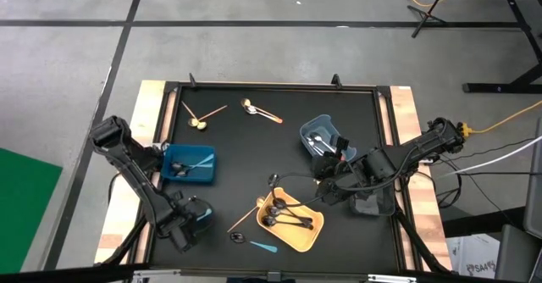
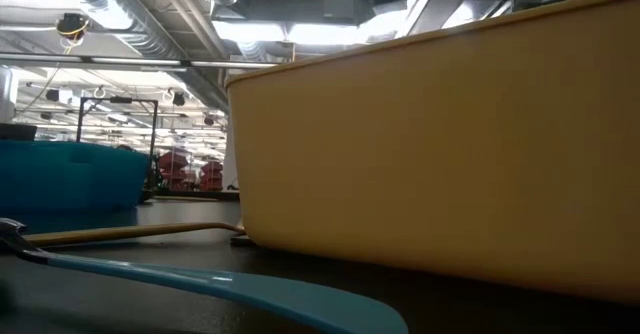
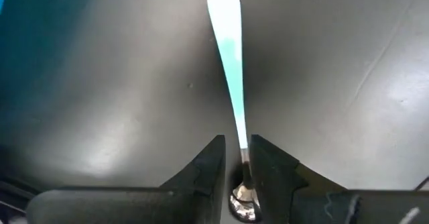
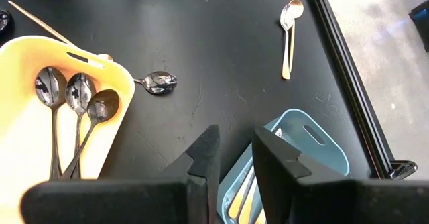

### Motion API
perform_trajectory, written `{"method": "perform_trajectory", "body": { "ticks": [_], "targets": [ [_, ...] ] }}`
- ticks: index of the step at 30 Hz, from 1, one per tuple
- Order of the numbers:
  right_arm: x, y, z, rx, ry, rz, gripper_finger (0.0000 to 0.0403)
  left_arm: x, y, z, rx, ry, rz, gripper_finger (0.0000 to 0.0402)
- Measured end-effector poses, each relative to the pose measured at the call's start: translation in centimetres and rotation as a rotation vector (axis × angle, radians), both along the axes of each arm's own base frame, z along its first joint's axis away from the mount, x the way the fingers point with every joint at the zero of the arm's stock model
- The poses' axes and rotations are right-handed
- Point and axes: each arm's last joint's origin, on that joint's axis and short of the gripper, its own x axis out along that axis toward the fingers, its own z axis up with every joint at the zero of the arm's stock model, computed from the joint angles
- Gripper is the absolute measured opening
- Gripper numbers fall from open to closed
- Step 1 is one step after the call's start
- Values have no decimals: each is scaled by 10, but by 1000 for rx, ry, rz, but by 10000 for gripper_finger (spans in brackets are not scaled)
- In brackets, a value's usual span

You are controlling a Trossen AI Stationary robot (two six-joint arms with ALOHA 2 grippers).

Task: Sort silverware by color (type)
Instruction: Put the blue spoon into the blue bin

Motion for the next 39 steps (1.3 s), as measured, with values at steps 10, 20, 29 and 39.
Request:
{"method": "perform_trajectory", "body": {
  "ticks": [10, 20, 29, 39],
  "targets": [
    [0, 0, 0, 0, 0, 0, 78, 0, -4, 0, -21, -19, -8, 63],
    [0, 0, 0, 0, 0, 0, 78, -1, -8, 0, -67, -10, -11, 63],
    [0, 0, 0, 0, 0, 0, 78, 0, -10, -8, -23, -14, -15, 63],
    [0, 0, 0, 0, 0, 0, 78, 2, -13, -30, 60, 55, -33, 63]
  ]
}}
